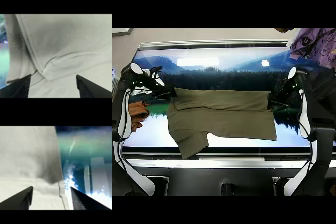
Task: Fold the clothes and pants, and hang the long-sleeved shirts on hangers.
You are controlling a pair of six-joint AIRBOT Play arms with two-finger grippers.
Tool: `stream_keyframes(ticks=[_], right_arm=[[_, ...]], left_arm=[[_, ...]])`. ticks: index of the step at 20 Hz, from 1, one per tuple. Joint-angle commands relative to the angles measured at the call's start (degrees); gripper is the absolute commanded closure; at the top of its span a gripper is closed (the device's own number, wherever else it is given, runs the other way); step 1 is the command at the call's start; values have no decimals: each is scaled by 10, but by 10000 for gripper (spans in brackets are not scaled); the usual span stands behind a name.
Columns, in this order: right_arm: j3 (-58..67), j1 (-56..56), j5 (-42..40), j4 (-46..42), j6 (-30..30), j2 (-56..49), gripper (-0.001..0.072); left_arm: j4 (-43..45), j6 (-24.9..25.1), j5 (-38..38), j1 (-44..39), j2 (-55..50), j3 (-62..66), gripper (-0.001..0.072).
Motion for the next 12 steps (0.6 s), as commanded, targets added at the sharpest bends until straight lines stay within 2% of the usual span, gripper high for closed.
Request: stream_keyframes(ticks=[1, 5, 9, 12], right_arm=[[-5, -37, -4, 19, -26, 49, 158], [-98, -170, -41, 141, -80, 153, 162], [-303, -265, -88, 229, -133, 252, 163], [-395, -272, -108, 233, -149, 285, 163]], left_arm=[[32, -35, -23, 19, 30, 8, 85], [63, -50, -23, 91, 144, -90, 89], [2, -40, 63, 163, 325, -407, 89], [-67, -15, 166, 169, 458, -640, 89]])
